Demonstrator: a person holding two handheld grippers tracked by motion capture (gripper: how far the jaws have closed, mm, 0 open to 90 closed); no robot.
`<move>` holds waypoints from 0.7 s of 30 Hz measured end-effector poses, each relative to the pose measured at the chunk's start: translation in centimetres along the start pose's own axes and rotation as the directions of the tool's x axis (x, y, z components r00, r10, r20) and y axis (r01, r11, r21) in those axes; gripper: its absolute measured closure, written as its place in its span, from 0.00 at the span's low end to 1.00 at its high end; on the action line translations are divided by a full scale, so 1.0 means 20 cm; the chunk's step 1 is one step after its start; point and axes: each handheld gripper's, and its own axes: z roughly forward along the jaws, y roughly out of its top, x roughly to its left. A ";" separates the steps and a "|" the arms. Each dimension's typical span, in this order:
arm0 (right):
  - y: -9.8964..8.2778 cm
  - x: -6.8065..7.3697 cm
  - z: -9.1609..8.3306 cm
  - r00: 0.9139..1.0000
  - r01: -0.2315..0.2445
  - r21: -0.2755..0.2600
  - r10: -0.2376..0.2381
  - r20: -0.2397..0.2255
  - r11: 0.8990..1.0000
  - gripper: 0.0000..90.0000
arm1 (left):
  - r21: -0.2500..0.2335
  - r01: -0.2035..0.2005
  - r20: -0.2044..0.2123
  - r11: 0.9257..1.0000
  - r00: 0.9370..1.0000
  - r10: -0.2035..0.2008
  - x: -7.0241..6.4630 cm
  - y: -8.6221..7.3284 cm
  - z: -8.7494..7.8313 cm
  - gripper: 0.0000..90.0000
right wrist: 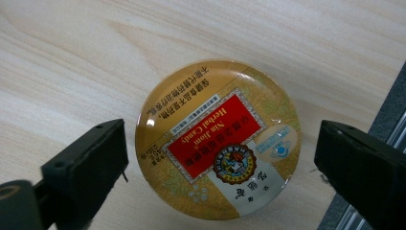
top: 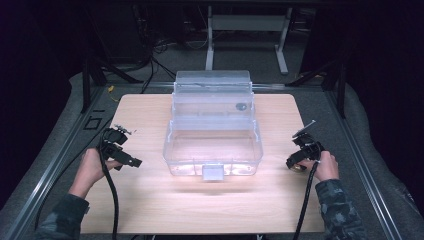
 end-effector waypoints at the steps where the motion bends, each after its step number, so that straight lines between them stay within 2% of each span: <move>1: 0.00 0.00 0.00 1.000 0.003 0.001 -0.003 -0.015 1.000 0.12 | -0.003 0.004 -0.002 1.000 1.000 -0.004 0.00 -0.01 0.00 0.00; 6: 0.00 0.00 0.03 1.000 0.009 -0.005 -0.009 -0.013 1.000 0.21 | 0.004 0.014 -0.007 1.000 1.000 -0.014 0.01 -0.05 0.01 0.00; 10: 0.01 0.01 0.03 1.000 0.023 0.019 -0.022 -0.014 1.000 0.22 | -0.003 0.018 -0.006 1.000 1.000 -0.018 0.02 -0.06 0.01 0.00; 11: 0.01 0.01 0.03 1.000 0.023 0.019 -0.022 -0.014 1.000 0.22 | -0.003 0.018 -0.006 1.000 1.000 -0.018 0.02 -0.06 0.01 0.00; 12: 0.01 0.01 0.03 1.000 0.025 -0.004 -0.025 -0.003 1.000 0.22 | -0.001 0.018 -0.007 1.000 1.000 -0.018 0.02 -0.06 0.00 0.00; 14: 0.01 0.01 0.03 1.000 0.024 -0.004 -0.024 -0.006 1.000 0.22 | -0.002 0.016 -0.011 1.000 1.000 -0.016 0.02 -0.06 0.00 0.00; 16: 0.00 0.02 0.00 1.000 0.028 -0.028 -0.028 -0.010 0.999 0.22 | -0.011 0.009 -0.010 1.000 1.000 -0.009 0.01 -0.05 -0.02 0.00; 21: -0.01 0.03 -0.06 0.999 0.043 -0.039 -0.043 -0.001 0.998 0.22 | -0.013 0.008 -0.007 1.000 1.000 -0.008 0.02 -0.05 -0.02 0.00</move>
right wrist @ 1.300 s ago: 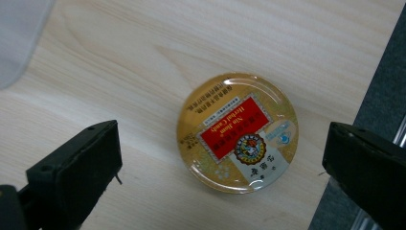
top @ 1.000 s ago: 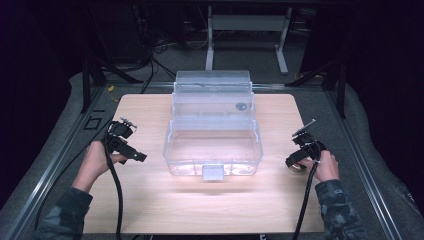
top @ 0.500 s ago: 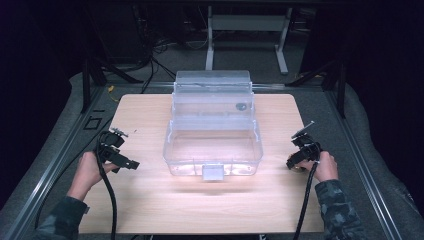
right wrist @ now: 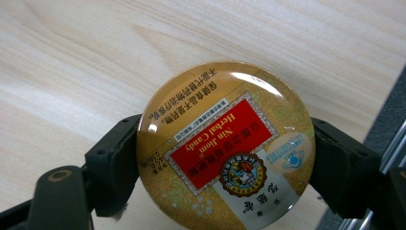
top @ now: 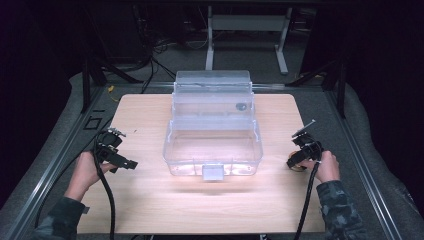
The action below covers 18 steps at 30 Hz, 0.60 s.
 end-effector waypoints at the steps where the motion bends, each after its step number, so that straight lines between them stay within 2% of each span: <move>1: 0.00 0.01 -0.03 1.000 0.007 -0.004 -0.007 0.000 1.000 0.22 | 0.007 0.000 -0.002 1.000 1.000 0.000 0.00 0.00 0.00 0.00; 4: 0.00 0.02 -0.06 1.000 0.019 -0.012 -0.019 -0.008 1.000 0.22 | 0.002 0.002 -0.001 1.000 1.000 -0.002 0.00 -0.01 0.00 0.00; 8: 0.00 0.05 -0.12 0.999 0.045 -0.018 -0.045 0.008 0.999 0.22 | 0.005 0.005 -0.001 1.000 1.000 -0.005 0.00 -0.01 0.00 0.00; 15: 0.02 0.09 -0.21 0.997 0.079 -0.038 -0.078 0.006 0.996 0.22 | 0.012 0.000 -0.011 1.000 1.000 0.000 0.00 0.00 -0.02 0.00; 18: 0.02 0.10 -0.25 0.996 0.091 -0.043 -0.090 0.011 0.995 0.22 | 0.013 -0.016 -0.009 1.000 1.000 0.016 -0.01 0.01 -0.02 0.00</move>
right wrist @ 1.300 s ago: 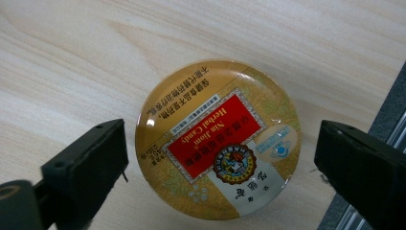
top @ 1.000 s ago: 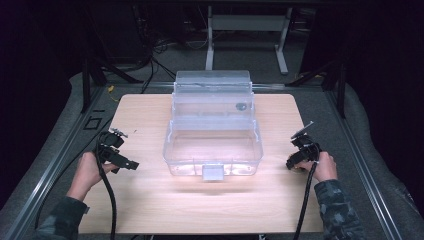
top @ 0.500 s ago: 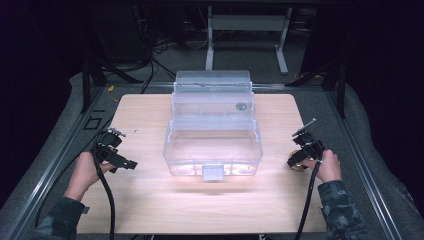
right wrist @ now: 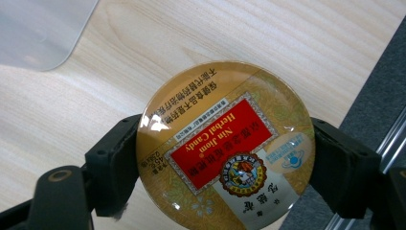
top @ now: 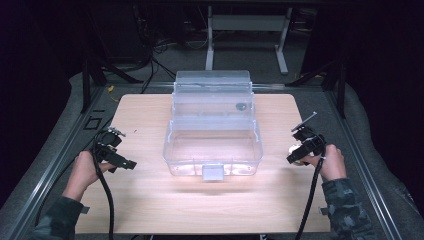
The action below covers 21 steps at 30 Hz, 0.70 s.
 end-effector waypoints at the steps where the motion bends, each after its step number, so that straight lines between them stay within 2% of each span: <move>1: 0.00 0.00 0.00 1.000 0.000 0.000 0.000 0.000 1.000 0.22 | 0.000 0.000 0.000 1.000 1.000 0.000 0.00 0.00 0.00 0.00; 4: 0.02 0.01 -0.05 1.000 0.016 0.001 -0.016 0.007 1.000 0.22 | -0.002 0.007 0.010 1.000 1.000 -0.007 0.01 0.00 0.02 0.00; 6: 0.03 0.02 -0.08 1.000 0.023 -0.008 -0.022 0.015 1.000 0.22 | 0.013 0.016 0.014 1.000 1.000 -0.016 0.03 0.00 0.03 0.00; 10: 0.07 0.04 -0.14 0.999 0.045 -0.022 -0.045 0.009 0.999 0.22 | 0.002 0.030 0.010 1.000 0.999 -0.030 0.05 -0.01 0.03 0.00; 13: 0.09 0.05 -0.17 0.998 0.059 -0.002 -0.059 0.018 0.998 0.22 | 0.006 0.034 0.009 0.999 0.999 -0.034 0.06 -0.02 0.03 0.00; 14: 0.09 0.06 -0.17 0.997 0.066 -0.017 -0.065 0.040 0.998 0.22 | 0.007 0.035 0.007 0.999 0.999 -0.035 0.07 -0.02 0.03 0.00; 16: 0.12 0.08 -0.20 0.997 0.080 -0.028 -0.080 0.007 0.996 0.22 | 0.006 0.037 0.006 0.999 0.999 -0.037 0.08 -0.02 0.03 0.00; 19: 0.14 0.10 -0.22 0.996 0.091 -0.031 -0.090 0.026 0.995 0.22 | 0.010 0.043 0.006 0.999 0.999 -0.043 0.09 -0.02 0.03 0.00; 21: 0.16 0.11 -0.23 0.995 0.099 -0.036 -0.099 0.011 0.994 0.22 | 0.018 0.042 0.001 0.999 0.999 -0.042 0.10 -0.02 0.03 0.00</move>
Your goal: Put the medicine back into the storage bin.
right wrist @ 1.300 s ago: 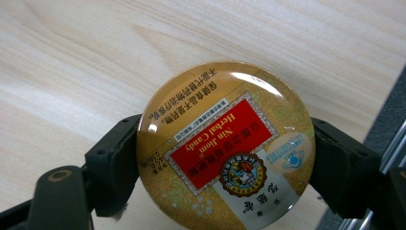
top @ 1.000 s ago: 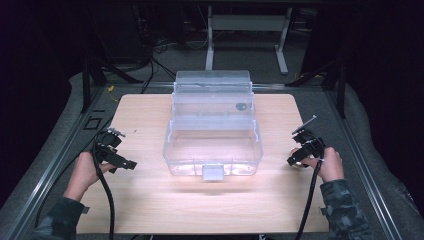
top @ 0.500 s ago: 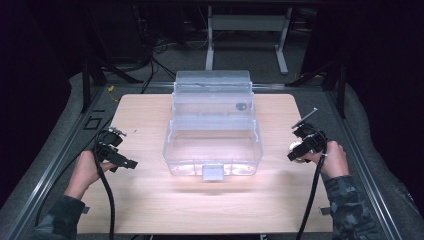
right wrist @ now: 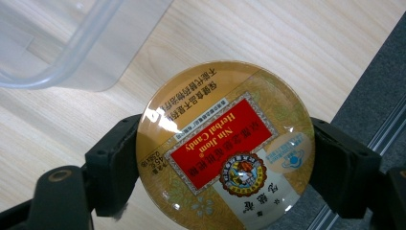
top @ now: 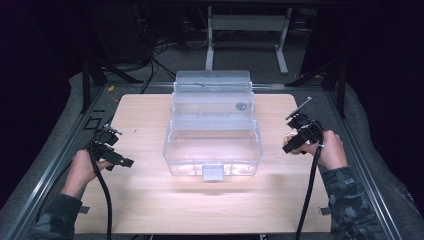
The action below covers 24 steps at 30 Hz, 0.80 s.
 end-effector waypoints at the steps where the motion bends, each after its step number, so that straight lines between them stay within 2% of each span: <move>1: 0.01 0.00 -0.01 1.000 0.005 0.005 -0.005 -0.004 1.000 0.22 | 0.002 -0.001 0.001 1.000 1.000 0.001 0.00 0.00 0.00 0.00; 2: 0.02 0.01 -0.01 1.000 0.010 0.004 -0.010 -0.002 1.000 0.22 | 0.003 0.000 0.000 1.000 1.000 0.000 0.00 0.00 0.00 0.00; 3: 0.03 0.02 -0.02 0.999 0.014 0.014 -0.014 0.031 1.000 0.22 | 0.002 -0.001 -0.001 1.000 1.000 0.001 0.00 0.01 0.00 0.00; 4: 0.03 0.02 -0.02 0.999 0.014 0.014 -0.014 0.031 1.000 0.22 | 0.002 -0.001 -0.001 1.000 1.000 0.001 0.00 0.01 0.00 0.00; 5: 0.04 0.02 -0.03 1.000 0.019 -0.002 -0.019 -0.005 1.000 0.22 | 0.002 -0.005 0.001 1.000 1.000 0.005 0.00 0.01 0.00 0.00; 6: 0.05 0.03 -0.04 1.000 0.022 -0.004 -0.022 -0.020 1.000 0.22 | 0.004 -0.011 0.002 1.000 1.000 0.011 -0.01 0.01 0.00 0.00; 8: 0.07 0.04 -0.06 0.999 0.036 -0.004 -0.036 0.003 0.999 0.22 | 0.010 -0.009 0.001 1.000 1.000 0.009 -0.01 0.02 0.01 0.00; 9: 0.08 0.05 -0.07 0.999 0.040 0.001 -0.040 0.032 0.999 0.22 | 0.017 -0.013 0.000 1.000 1.000 0.013 -0.01 0.02 0.01 0.00; 11: 0.09 0.06 -0.09 0.998 0.051 -0.010 -0.051 0.032 0.999 0.22 | 0.022 -0.022 -0.001 1.000 1.000 0.022 -0.02 0.03 0.01 0.00; 14: 0.11 0.07 -0.10 0.998 0.055 -0.019 -0.054 0.028 0.998 0.22 | 0.017 -0.026 0.001 1.000 1.000 0.026 -0.03 0.03 0.00 0.00; 15: 0.14 0.09 -0.10 0.997 0.070 -0.016 -0.070 0.025 0.997 0.22 | 0.020 -0.026 0.000 0.999 1.000 0.026 -0.03 0.04 0.00 0.00; 16: 0.15 0.10 -0.10 0.997 0.077 -0.035 -0.077 -0.021 0.996 0.22 | 0.022 -0.024 0.000 0.999 1.000 0.024 -0.03 0.04 0.01 0.00; 17: 0.15 0.10 -0.10 0.997 0.077 -0.035 -0.077 -0.021 0.996 0.22 | 0.022 -0.024 0.000 0.999 1.000 0.024 -0.03 0.04 0.01 0.00; 18: 0.17 0.13 -0.12 0.995 0.094 -0.023 -0.093 0.024 0.995 0.22 | 0.025 -0.025 0.001 0.999 1.000 0.025 -0.02 0.04 0.01 0.00; 21: 0.22 0.18 -0.12 0.993 0.121 -0.024 -0.121 0.019 0.992 0.22 | 0.025 -0.029 0.000 0.999 1.000 0.029 -0.03 0.05 0.01 0.00; 22: 0.23 0.19 -0.12 0.991 0.128 -0.045 -0.129 -0.028 0.991 0.22 | 0.024 -0.031 0.002 0.999 1.000 0.031 -0.03 0.05 0.01 0.00; 24: 0.26 0.23 -0.11 0.989 0.148 -0.032 -0.149 -0.013 0.988 0.22 | 0.025 -0.035 0.007 0.999 0.999 0.035 -0.04 0.05 0.02 0.00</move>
